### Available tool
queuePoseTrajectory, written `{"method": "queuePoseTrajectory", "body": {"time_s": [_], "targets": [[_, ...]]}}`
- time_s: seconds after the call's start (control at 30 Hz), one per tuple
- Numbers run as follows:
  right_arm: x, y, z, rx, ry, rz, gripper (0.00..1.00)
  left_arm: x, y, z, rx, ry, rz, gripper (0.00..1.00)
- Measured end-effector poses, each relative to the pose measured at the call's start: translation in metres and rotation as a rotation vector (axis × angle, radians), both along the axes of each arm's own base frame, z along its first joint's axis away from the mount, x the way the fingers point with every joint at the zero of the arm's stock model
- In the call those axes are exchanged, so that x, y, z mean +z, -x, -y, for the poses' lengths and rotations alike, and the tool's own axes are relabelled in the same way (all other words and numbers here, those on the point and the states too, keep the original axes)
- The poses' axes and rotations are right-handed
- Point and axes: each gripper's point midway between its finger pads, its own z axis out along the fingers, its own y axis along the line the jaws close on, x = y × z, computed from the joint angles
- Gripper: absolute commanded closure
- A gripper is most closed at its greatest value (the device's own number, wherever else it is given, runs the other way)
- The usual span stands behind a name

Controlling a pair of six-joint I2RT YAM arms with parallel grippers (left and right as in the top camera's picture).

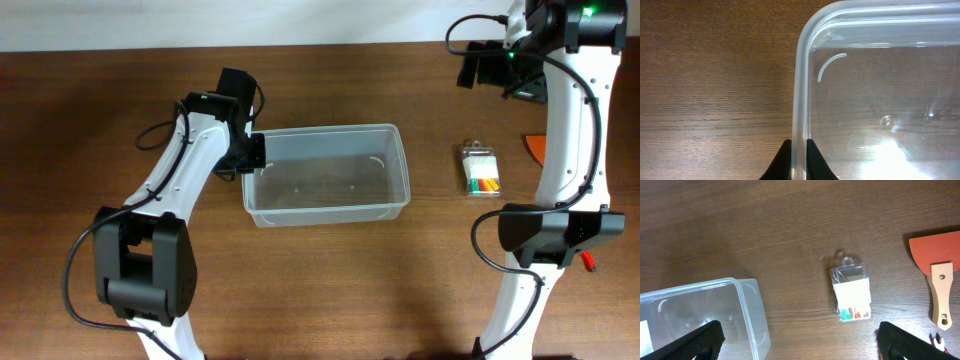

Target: Pack container

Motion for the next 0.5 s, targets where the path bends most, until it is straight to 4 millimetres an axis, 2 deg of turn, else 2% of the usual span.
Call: {"method": "queuePoseTrajectory", "body": {"time_s": [0.43,0.5], "targets": [[0.0000,0.0000,0.0000,0.000,0.000,0.000,0.01,0.0001,-0.0005,-0.0020,-0.046,-0.019,0.003,0.94],[0.0000,0.0000,0.0000,0.000,0.000,0.000,0.01,0.0001,-0.0009,-0.0019,-0.048,-0.019,0.004,0.91]]}}
